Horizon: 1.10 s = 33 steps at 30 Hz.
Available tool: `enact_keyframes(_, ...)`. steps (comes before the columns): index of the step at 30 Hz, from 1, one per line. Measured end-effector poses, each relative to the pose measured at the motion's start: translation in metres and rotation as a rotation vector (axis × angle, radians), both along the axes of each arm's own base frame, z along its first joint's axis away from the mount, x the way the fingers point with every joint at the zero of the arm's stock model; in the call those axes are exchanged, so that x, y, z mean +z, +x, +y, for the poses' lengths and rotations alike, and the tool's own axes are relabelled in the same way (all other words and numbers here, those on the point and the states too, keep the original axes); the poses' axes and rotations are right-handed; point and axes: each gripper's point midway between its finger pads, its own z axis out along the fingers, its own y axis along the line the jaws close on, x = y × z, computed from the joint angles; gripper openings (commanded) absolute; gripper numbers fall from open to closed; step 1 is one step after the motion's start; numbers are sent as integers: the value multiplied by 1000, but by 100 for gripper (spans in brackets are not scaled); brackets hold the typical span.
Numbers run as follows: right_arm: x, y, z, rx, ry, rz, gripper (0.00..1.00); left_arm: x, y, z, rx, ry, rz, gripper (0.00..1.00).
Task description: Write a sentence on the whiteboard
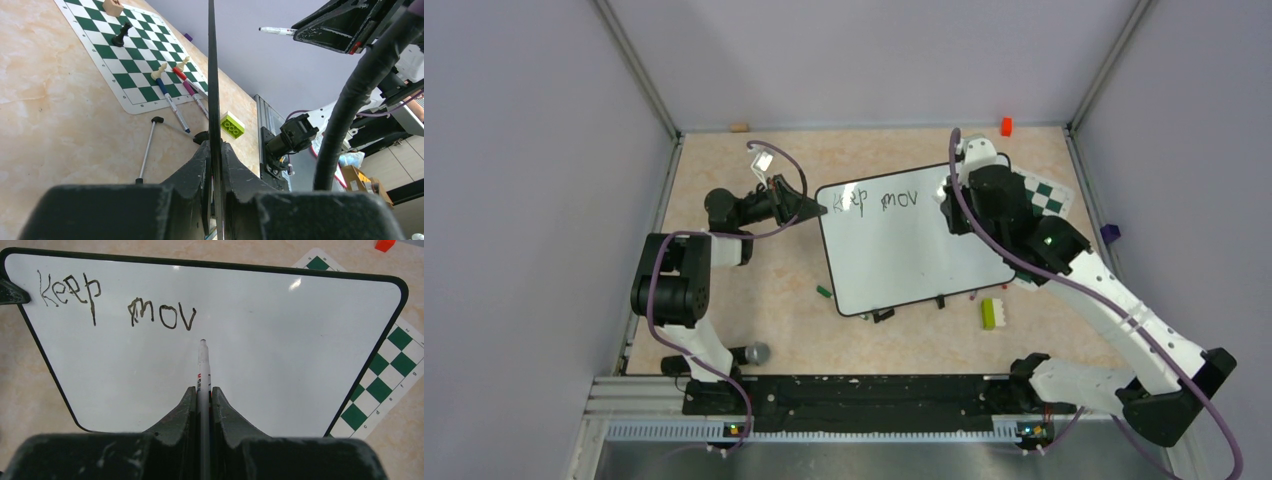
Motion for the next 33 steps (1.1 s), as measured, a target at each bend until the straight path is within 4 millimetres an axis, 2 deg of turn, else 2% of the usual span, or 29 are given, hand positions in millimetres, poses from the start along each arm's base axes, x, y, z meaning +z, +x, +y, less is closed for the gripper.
enact_keyframes(8,-4,0,-10,-20,-19,-51,0,0,0,0,-1,1,-3,11)
enact_keyframes(12,-14,-4,-9,-3,5,-58,0,0,0,0,-2,1,-3,11)
enact_keyframes(16,-17,-2,-3,-4,38,-52,0,0,0,0,-2,1,-4,11)
enact_keyframes(25,-32,10,28,79,55,27,0,0,0,0,-2,1,-4,11)
enact_keyframes(29,-36,19,31,67,36,43,0,0,0,0,-2,1,-5,11)
enact_keyframes(33,-30,28,30,37,24,28,0,0,0,0,-2,1,-5,11)
